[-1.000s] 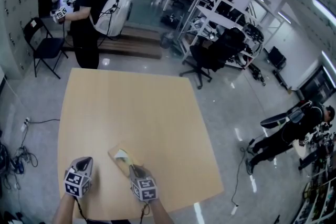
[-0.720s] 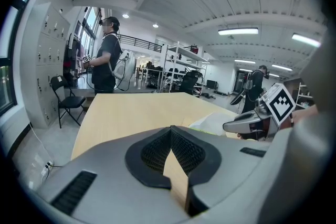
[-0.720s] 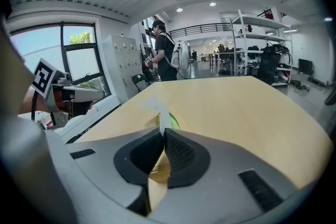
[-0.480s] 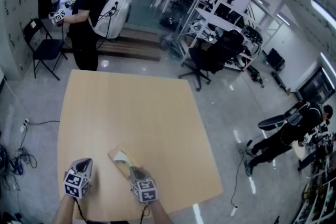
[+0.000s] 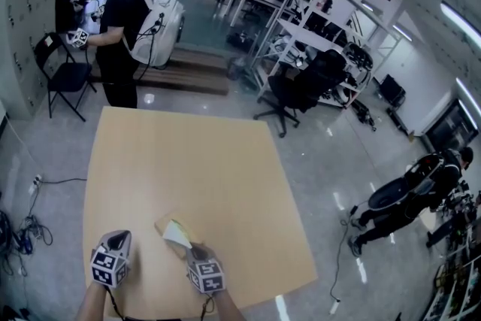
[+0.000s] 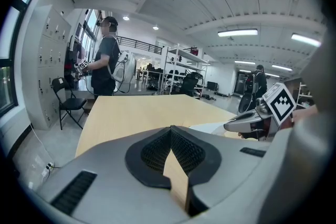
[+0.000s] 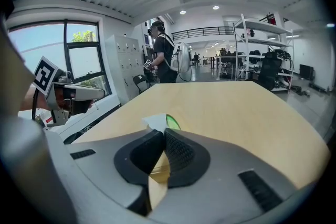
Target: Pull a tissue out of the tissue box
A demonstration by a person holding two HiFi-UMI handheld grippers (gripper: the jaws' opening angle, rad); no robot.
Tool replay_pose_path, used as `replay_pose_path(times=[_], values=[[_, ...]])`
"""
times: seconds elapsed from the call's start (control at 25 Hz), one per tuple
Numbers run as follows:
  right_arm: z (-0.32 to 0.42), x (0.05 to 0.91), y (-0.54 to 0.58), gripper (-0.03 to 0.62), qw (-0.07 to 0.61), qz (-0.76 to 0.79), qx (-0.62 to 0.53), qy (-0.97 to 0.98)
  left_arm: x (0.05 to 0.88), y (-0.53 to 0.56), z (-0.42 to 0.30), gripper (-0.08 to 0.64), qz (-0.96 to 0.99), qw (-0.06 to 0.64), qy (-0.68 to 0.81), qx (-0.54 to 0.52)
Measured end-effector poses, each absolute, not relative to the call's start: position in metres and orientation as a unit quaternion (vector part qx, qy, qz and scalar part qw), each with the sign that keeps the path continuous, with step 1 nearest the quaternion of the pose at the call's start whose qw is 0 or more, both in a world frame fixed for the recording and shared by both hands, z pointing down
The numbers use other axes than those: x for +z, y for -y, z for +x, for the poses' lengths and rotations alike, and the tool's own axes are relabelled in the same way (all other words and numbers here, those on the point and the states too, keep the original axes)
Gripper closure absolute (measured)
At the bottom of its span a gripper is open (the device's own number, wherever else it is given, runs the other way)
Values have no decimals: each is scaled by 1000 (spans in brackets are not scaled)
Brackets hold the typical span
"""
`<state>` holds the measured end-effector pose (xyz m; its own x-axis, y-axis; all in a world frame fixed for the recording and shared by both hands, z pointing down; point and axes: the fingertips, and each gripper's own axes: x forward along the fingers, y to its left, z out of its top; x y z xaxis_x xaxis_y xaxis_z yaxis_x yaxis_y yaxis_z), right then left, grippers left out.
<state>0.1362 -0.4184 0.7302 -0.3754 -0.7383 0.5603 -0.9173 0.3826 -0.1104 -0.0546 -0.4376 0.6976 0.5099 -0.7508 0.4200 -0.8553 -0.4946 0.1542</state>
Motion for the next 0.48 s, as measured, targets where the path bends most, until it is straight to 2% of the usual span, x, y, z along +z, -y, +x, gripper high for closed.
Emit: replay_pose_path(times=[0.48], values=[[141,702,418,586,198,525,184,807,681,431,-54,552,853,159,475,143]])
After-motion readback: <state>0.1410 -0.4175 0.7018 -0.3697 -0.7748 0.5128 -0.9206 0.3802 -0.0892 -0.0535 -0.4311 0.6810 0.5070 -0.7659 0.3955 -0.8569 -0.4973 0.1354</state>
